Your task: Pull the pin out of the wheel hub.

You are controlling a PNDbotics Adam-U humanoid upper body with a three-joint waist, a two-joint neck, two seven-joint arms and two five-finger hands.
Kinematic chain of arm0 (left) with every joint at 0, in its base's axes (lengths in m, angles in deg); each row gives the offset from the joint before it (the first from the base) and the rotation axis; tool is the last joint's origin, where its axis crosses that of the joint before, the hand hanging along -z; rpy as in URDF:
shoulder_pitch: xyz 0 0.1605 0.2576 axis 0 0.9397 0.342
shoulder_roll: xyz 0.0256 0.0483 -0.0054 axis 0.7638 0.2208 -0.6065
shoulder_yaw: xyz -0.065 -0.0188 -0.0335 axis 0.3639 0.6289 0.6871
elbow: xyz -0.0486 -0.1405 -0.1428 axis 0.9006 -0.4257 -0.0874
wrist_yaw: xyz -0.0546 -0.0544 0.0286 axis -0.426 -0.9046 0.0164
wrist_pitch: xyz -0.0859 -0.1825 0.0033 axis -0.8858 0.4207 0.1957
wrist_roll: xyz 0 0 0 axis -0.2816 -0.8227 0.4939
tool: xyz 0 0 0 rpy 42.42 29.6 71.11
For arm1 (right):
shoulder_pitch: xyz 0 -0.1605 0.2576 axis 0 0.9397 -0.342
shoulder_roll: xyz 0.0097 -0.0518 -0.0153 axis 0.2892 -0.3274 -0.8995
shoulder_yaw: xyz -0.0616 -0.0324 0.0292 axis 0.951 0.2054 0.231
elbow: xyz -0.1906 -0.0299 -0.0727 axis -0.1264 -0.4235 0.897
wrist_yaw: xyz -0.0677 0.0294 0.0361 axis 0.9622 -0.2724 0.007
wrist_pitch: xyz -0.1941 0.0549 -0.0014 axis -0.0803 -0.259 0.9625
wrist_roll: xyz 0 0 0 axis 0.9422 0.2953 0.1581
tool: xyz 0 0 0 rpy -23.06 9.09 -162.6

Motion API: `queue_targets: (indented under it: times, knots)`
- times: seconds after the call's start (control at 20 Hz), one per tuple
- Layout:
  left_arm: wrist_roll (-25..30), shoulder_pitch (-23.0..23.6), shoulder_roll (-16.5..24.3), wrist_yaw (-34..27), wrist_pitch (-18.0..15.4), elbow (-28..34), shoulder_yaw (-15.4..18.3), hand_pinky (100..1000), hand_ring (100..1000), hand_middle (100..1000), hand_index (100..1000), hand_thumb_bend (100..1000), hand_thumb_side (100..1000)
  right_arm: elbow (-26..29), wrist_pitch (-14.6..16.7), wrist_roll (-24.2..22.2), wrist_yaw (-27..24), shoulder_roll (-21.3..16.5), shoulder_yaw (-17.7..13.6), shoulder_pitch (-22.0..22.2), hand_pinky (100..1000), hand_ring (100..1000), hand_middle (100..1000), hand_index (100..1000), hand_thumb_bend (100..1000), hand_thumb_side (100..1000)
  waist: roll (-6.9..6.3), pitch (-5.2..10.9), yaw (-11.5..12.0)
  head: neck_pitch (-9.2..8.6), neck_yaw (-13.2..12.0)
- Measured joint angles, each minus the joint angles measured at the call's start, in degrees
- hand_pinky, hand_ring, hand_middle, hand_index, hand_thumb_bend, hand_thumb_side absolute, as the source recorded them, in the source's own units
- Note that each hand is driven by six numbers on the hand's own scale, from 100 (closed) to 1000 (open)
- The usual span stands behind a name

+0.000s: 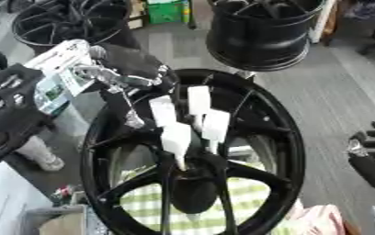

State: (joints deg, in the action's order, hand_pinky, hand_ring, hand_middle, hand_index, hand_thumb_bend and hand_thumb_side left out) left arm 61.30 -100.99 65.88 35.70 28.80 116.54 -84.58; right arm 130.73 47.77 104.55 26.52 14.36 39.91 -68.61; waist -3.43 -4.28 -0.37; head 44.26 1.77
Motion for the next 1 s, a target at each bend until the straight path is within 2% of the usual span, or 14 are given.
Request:
queue_targets:
  times: [0.55,1.0]
  knots:
    - [0.00,0.01,0.00,1.29,0.00,-0.89,0.49,738,689,694,756,350,243,0.00,-0.01,0.01,0.00,-0.13,-0.01,0.00,577,633,663,793,100,183,0.04,0.00,0.04,0.00,0.01]
    - [0.00,0.21,-0.05,0.81,0.00,-1.48,0.50,733,680,684,746,337,240,0.00,0.01,0.04,0.00,-0.13,-0.01,-0.01,576,632,662,792,100,184,0.07,-0.19,-0.13,0.00,0.01]
